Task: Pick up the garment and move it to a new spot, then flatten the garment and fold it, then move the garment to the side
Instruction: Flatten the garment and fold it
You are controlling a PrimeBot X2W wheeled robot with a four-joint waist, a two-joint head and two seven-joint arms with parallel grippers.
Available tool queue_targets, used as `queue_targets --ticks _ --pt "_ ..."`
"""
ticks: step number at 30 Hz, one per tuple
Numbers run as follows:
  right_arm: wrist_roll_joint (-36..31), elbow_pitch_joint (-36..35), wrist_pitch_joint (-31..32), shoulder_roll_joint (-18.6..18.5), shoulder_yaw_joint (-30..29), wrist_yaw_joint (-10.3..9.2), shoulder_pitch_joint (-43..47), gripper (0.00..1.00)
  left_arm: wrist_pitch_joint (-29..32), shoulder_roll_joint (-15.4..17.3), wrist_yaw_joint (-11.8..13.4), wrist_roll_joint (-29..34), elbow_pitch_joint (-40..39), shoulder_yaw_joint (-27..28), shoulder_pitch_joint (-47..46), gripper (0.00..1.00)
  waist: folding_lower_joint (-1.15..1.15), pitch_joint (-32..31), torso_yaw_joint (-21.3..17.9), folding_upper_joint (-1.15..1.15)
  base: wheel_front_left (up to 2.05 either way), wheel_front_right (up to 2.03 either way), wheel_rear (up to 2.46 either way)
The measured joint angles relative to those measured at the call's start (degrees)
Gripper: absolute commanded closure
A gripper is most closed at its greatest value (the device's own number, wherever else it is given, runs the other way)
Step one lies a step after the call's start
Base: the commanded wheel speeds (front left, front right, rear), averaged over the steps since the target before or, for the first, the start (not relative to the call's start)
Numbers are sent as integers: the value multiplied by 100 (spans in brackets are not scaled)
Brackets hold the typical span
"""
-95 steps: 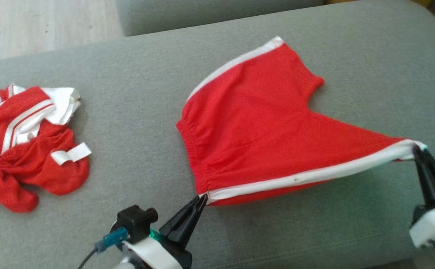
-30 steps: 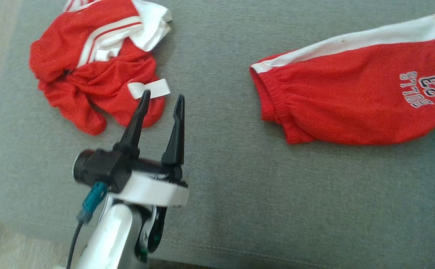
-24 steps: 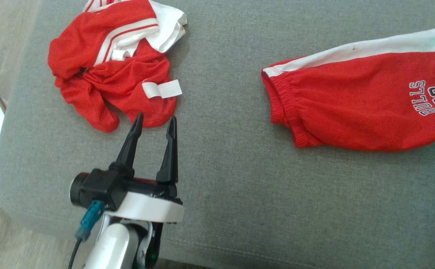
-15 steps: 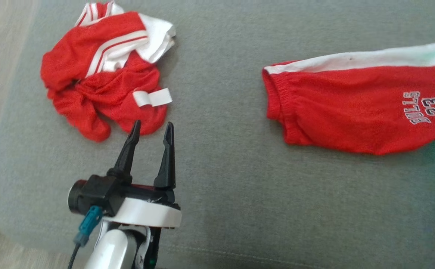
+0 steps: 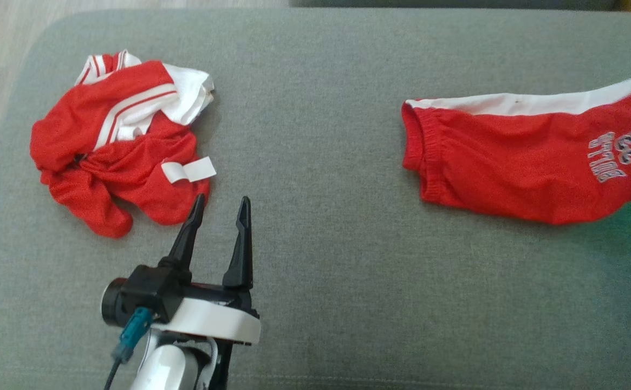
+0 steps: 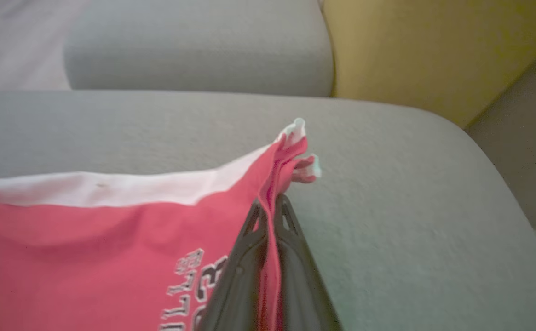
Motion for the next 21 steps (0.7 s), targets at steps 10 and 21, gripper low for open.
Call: queue_targets --ticks 10,21 --pt "396 -1617 -26 604 534 0 59 100 1 2 -2 -60 71 -24 236 0 0 -390 93 0 0 0 0" --pt "397 -2264 394 1411 818 0 800 0 1 4 0 -140 138 -71 240 0 0 -417 457 0 0 0 0"
